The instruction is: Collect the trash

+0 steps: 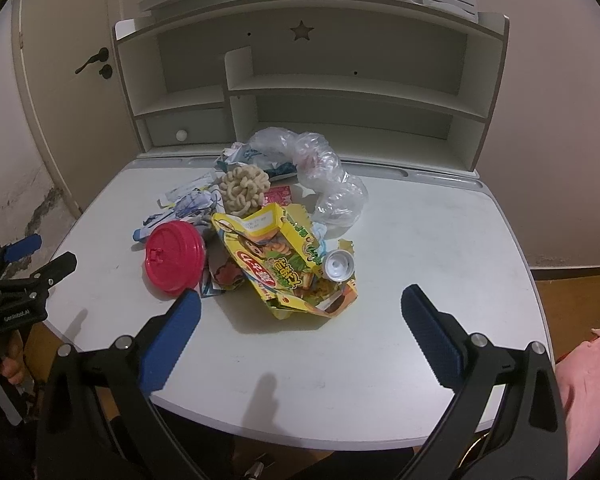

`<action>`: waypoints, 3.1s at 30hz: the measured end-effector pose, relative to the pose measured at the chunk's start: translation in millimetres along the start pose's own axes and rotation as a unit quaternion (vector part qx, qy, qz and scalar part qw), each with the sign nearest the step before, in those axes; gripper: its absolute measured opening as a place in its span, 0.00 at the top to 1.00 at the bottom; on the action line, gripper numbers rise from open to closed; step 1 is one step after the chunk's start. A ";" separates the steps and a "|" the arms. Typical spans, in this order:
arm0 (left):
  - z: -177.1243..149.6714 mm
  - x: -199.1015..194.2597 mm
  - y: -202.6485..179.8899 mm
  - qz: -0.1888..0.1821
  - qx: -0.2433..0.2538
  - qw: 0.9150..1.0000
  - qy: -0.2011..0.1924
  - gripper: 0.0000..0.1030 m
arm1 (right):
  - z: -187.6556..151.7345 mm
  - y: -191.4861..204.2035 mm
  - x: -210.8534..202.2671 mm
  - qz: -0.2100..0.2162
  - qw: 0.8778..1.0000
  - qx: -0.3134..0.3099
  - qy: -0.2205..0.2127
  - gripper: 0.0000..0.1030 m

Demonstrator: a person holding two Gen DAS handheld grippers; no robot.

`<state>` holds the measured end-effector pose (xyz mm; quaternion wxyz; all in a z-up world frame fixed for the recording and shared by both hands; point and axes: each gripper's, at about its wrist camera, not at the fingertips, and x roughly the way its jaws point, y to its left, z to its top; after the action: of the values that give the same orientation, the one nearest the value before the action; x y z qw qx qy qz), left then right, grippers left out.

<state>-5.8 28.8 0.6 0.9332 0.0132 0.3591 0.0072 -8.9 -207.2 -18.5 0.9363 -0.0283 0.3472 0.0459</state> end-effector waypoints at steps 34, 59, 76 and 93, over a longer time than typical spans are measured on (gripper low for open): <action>-4.0 11.5 -2.8 -0.007 -0.002 1.000 0.015 0.06 | -0.4 -0.4 3.8 0.004 1.000 -0.003 0.005 0.06; 119.5 207.3 9.2 -0.099 0.129 0.979 0.124 0.06 | 137.5 -32.6 193.8 0.040 0.986 -0.075 0.143 0.11; 121.9 259.4 5.9 -0.130 0.162 0.964 0.166 0.32 | 135.4 -38.4 225.4 0.077 0.972 -0.068 0.210 0.58; 145.8 183.5 -17.5 -0.111 0.152 0.974 0.127 0.89 | 160.7 -80.3 133.4 0.062 0.987 -0.024 0.147 0.77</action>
<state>228.1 12.6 -14.7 0.8618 0.1135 0.4713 -0.1493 204.3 -264.5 17.8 0.8694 -0.0354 0.4811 0.1069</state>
